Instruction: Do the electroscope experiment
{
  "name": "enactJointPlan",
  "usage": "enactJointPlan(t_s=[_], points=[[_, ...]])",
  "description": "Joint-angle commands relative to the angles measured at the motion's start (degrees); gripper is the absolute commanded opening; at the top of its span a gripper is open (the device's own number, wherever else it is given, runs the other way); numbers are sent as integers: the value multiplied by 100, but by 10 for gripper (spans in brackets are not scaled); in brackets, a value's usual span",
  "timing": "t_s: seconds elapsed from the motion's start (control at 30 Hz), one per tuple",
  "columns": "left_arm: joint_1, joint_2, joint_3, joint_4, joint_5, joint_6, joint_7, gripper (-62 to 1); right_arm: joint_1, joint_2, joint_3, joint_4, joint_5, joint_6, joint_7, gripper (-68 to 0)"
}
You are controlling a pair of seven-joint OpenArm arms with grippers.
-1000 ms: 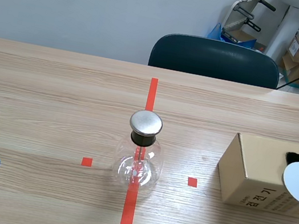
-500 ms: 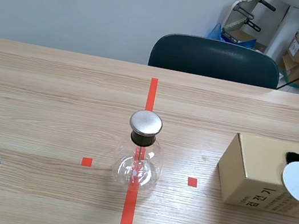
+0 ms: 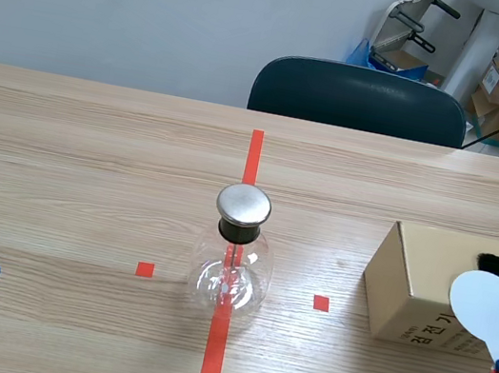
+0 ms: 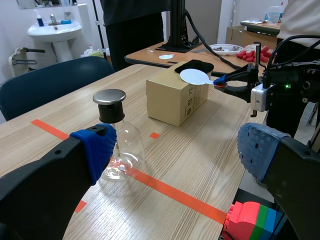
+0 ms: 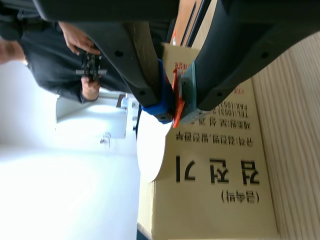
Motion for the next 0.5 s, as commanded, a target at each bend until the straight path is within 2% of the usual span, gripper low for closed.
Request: enactJointPlan(t_s=[0.0, 0.07, 0.13, 0.2, 0.3, 0.33, 0.4, 0.47], points=[[13, 26, -15, 98, -15, -4, -79, -86, -26, 66, 48, 31, 105, -286, -682, -656], [13, 26, -15, 98, -15, -4, -79, -86, -26, 66, 48, 31, 116, -286, -1482, -656], [13, 26, -15, 98, -15, -4, -79, -86, -24, 68, 48, 31, 114, -286, -1851, -656], [13, 26, -15, 98, -15, -4, -76, -86, -22, 81, 46, 31, 76, -286, -1604, -656], [13, 26, -15, 98, -15, -4, -79, -86, -20, 81, 46, 31, 74, -286, -337, -656], [13, 26, -15, 98, -15, -4, -79, -86, -22, 79, 46, 31, 76, -286, -52, -656], [13, 26, -15, 98, -15, -4, -79, -86, -26, 66, 46, 31, 96, -286, -9, -656], [13, 26, -15, 98, -15, -4, -79, -86, -26, 63, 48, 31, 114, -286, -640, -656]])
